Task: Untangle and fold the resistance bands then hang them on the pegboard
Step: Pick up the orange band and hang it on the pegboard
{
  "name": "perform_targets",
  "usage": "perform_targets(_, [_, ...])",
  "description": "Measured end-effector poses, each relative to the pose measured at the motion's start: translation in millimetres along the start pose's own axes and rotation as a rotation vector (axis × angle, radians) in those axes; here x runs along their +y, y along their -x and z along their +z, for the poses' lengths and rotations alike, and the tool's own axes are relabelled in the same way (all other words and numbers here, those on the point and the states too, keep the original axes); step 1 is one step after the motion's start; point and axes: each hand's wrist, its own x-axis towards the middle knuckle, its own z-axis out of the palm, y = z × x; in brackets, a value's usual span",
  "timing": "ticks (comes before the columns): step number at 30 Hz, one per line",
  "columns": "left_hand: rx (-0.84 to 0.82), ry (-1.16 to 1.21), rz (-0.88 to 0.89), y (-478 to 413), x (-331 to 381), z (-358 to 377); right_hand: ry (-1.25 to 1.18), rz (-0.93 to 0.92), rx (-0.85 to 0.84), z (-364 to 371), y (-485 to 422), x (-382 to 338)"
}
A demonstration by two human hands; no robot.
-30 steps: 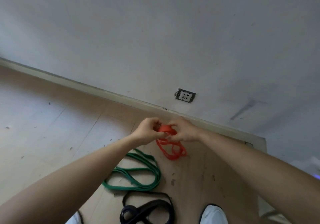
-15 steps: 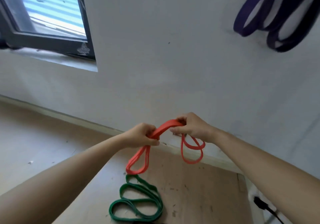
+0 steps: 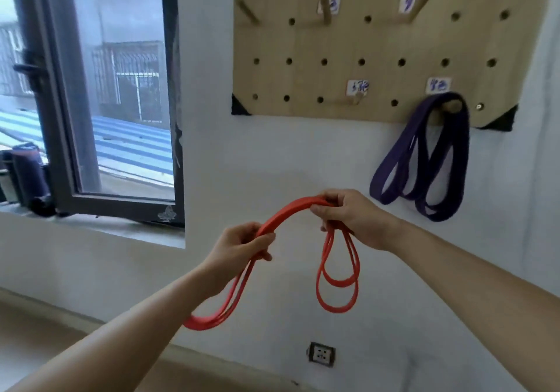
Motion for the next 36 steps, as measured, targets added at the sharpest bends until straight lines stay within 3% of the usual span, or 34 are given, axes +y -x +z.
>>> perform_targets(4, [0.076,0.075,0.049,-32.7,67.6,-6.8,-0.142,-0.065,0.09,-29.7,-21.7,-51.7])
perform_targets(11, [0.082,0.142,0.141,-88.0,170.3,-22.9,-0.152,-0.181,0.237,-77.3,-47.9,-137.3])
perform_targets(18, [0.083,0.152,0.248,-135.7,244.9,-24.9,-0.421,-0.261,0.437,-112.2,-78.2,-200.3])
perform_targets(27, [0.184,0.327,0.385,-192.9,301.1,-16.7,-0.684,-0.245,0.474,-136.8,-119.2,-226.9])
perform_targets(36, [0.33,0.271,0.421,-242.7,317.4,4.2,-0.573,-0.192,0.581,-152.2,-163.3,-219.0])
